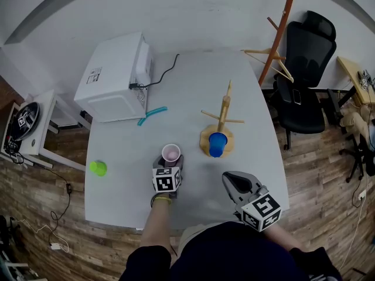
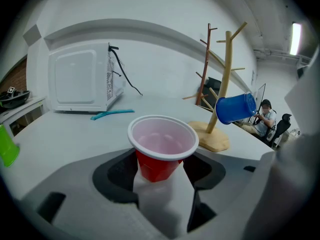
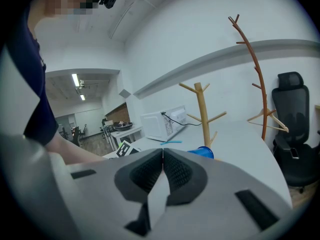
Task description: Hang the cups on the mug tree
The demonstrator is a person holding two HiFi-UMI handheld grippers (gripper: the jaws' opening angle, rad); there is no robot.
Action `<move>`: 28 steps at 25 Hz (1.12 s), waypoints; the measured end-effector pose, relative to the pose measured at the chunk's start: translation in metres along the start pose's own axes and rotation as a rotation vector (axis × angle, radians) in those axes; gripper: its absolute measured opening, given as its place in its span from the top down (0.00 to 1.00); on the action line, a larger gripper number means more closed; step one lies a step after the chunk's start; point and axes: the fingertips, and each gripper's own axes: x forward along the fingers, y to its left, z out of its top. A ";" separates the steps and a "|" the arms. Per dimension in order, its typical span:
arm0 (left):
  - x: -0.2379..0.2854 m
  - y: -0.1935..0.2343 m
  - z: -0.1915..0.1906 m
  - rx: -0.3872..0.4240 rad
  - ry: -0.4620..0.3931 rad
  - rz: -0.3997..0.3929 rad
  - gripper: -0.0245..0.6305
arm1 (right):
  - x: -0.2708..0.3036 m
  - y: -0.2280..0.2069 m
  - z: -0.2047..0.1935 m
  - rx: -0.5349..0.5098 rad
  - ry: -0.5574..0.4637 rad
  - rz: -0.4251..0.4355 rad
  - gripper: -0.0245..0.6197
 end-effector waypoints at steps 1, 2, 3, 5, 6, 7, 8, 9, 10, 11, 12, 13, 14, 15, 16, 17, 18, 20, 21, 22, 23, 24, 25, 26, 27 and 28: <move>0.000 -0.001 0.001 0.002 0.000 -0.001 0.51 | -0.001 0.000 0.000 0.000 -0.001 0.000 0.92; -0.001 -0.002 0.003 0.005 0.001 -0.002 0.51 | -0.001 0.000 -0.001 0.001 -0.002 0.000 0.92; -0.001 -0.002 0.005 0.009 -0.001 -0.003 0.51 | -0.002 0.000 -0.001 0.001 -0.003 0.000 0.92; -0.003 -0.003 0.010 0.016 -0.008 -0.005 0.51 | -0.002 0.001 0.000 0.000 -0.006 0.000 0.92; -0.004 -0.003 0.013 0.020 -0.014 -0.006 0.51 | -0.003 0.002 0.001 0.000 -0.007 0.001 0.92; -0.005 -0.004 0.017 0.025 -0.019 -0.006 0.51 | -0.004 0.002 0.001 -0.001 -0.008 0.001 0.92; -0.005 -0.005 0.021 0.031 -0.024 -0.007 0.51 | -0.004 0.002 0.001 -0.001 -0.009 0.002 0.92; -0.006 -0.006 0.024 0.036 -0.028 -0.008 0.51 | -0.006 0.002 0.002 -0.001 -0.011 0.003 0.92; -0.006 -0.007 0.028 0.040 -0.033 -0.009 0.51 | -0.007 0.002 0.002 -0.001 -0.012 0.003 0.92; -0.007 -0.009 0.032 0.043 -0.038 -0.010 0.51 | -0.008 0.002 0.002 -0.001 -0.013 0.003 0.92; -0.007 -0.009 0.035 0.047 -0.044 -0.011 0.51 | -0.009 0.002 0.001 -0.002 -0.014 0.004 0.92; -0.008 -0.010 0.039 0.052 -0.049 -0.012 0.51 | -0.010 0.003 0.001 -0.002 -0.016 0.004 0.92; -0.009 -0.011 0.042 0.058 -0.053 -0.013 0.51 | -0.010 0.003 0.001 -0.002 -0.018 0.004 0.92; -0.009 -0.012 0.046 0.064 -0.058 -0.014 0.51 | -0.011 0.004 0.002 -0.002 -0.020 0.004 0.92; -0.010 -0.014 0.050 0.071 -0.063 -0.015 0.51 | -0.012 0.004 0.002 -0.002 -0.023 0.003 0.92; -0.010 -0.015 0.054 0.078 -0.068 -0.017 0.51 | -0.013 0.004 0.003 -0.002 -0.025 0.003 0.92; -0.011 -0.017 0.058 0.085 -0.072 -0.019 0.51 | -0.014 0.004 0.003 -0.002 -0.027 0.003 0.92; -0.012 -0.022 0.066 0.102 -0.081 -0.022 0.51 | -0.017 0.004 0.003 -0.002 -0.030 0.001 0.92; -0.012 -0.023 0.069 0.111 -0.085 -0.023 0.51 | -0.018 0.004 0.003 -0.003 -0.031 0.000 0.92; -0.013 -0.025 0.072 0.122 -0.090 -0.025 0.51 | -0.019 0.004 0.003 -0.003 -0.033 -0.001 0.92; -0.013 -0.026 0.076 0.134 -0.094 -0.027 0.51 | -0.020 0.004 0.002 -0.003 -0.034 -0.002 0.92; -0.014 -0.028 0.079 0.149 -0.097 -0.028 0.51 | -0.021 0.005 0.003 -0.003 -0.036 -0.002 0.92; -0.014 -0.029 0.083 0.166 -0.098 -0.028 0.52 | -0.021 0.005 0.003 -0.003 -0.038 -0.001 0.92; -0.014 -0.030 0.086 0.186 -0.099 -0.028 0.52 | -0.022 0.005 0.003 -0.003 -0.040 -0.001 0.92; -0.015 -0.031 0.090 0.207 -0.099 -0.027 0.52 | -0.023 0.006 0.003 -0.003 -0.042 -0.001 0.92; -0.015 -0.032 0.093 0.226 -0.099 -0.025 0.52 | -0.024 0.006 0.003 -0.003 -0.044 -0.002 0.92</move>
